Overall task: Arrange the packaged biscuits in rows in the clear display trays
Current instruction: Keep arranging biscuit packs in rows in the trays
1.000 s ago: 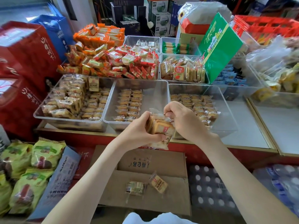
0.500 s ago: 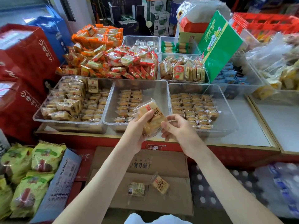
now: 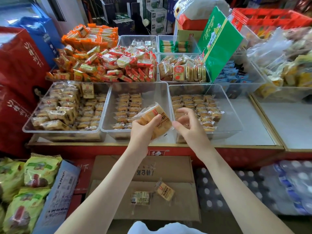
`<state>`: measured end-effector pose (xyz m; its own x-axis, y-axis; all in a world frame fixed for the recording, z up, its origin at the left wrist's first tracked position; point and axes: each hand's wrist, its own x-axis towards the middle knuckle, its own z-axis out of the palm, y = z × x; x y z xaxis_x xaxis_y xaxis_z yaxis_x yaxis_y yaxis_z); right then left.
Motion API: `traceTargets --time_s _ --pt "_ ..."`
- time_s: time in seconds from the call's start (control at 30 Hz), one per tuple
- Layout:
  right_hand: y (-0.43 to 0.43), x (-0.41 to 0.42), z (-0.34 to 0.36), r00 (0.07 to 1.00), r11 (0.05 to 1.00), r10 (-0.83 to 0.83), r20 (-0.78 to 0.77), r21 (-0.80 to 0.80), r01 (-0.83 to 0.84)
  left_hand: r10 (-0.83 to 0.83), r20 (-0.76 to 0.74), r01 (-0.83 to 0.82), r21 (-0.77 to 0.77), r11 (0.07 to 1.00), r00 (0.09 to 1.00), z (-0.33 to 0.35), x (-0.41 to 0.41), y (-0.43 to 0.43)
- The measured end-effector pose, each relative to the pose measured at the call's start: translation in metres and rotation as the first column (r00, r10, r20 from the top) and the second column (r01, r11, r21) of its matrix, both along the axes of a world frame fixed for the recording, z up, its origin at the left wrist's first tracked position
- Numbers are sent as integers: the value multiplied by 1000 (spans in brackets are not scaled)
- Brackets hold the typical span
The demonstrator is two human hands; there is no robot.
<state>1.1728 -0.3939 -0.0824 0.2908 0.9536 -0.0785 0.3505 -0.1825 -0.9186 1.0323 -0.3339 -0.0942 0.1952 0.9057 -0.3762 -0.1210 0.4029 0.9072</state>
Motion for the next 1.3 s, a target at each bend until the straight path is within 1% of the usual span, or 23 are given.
traceTargets --time_s 0.1,0.23,0.27,0.3,0.33,0.37,0.4,0.43,0.47,0.5,0.53,0.57,0.6,0.63,0.7,0.73,0.8,0.83,0.9,0.97,1.07,1.2,1.3 --pt "7 -9 7 971 990 115 208 59 -130 -94 -93 99 56 993 991 0 5 1" --pt "11 -2 3 961 995 81 264 41 -96 -212 -85 215 30 976 974 1 7 -1" --pt "11 5 3 973 995 93 210 8 -97 -220 -88 223 29 974 972 -1 7 -1" --pt "12 13 3 992 995 101 76 -29 -99 -225 -90 228 26 973 970 -2 8 -1" --pt "13 22 3 986 992 102 -133 -63 -111 -228 -87 230 14 973 970 -4 9 0" --pt "13 34 1 916 989 97 -390 -68 -134 -229 -66 230 -4 973 971 -5 10 1" --pt "13 48 -3 750 988 87 -656 -37 -148 -225 -25 225 -24 974 974 -6 12 3" --pt "13 62 -8 512 990 77 -856 7 -139 -219 22 220 -38 975 975 -8 15 6" --pt "11 75 -14 284 991 88 -955 57 -118 -212 66 215 -52 975 975 -8 19 8" --pt "10 87 -20 130 991 111 -985 100 -93 -203 91 209 -63 976 975 -9 23 12" --pt "10 98 -25 90 990 130 -987 124 -63 -198 110 206 -71 976 974 -9 28 14" --pt "9 108 -30 135 992 128 -983 125 -26 -200 113 209 -74 975 973 -11 34 17" --pt "8 120 -35 243 995 92 -966 97 9 -204 115 213 -79 974 972 -12 41 18" --pt "7 133 -38 392 998 31 -919 48 33 -209 109 218 -85 972 972 -15 48 20" --pt "11 157 -40 708 990 -136 -693 -73 119 -215 98 225 -95 970 972 -22 63 24" --pt "15 170 -42 819 978 -209 -534 -116 174 -211 90 219 -97 971 973 -25 71 27" --pt "25 195 -48 917 925 -359 -173 -196 325 -190 66 195 -96 976 980 -32 84 33" --pt "31 206 -51 919 894 -392 34 -221 389 -174 56 179 -95 979 983 -36 91 37" --pt "44 224 -60 886 890 -276 373 -250 382 -136 43 139 -102 985 990 -43 104 44" --pt "61 237 -76 840 909 -80 536 -307 282 -97 31 100 -118 988 995 -51 116 51" --pt "87 250 -113 747 871 108 656 -425 246 -53 25 56 -137 989 998 -62 128 58" --pt "104 257 -145 703 816 178 688 -503 286 -3 23 6 -128 992 1000 -74 132 61" --pt "105 254 -164 549 816 278 788 -495 298 21 14 -19 -116 993 1000 -81 131 59"
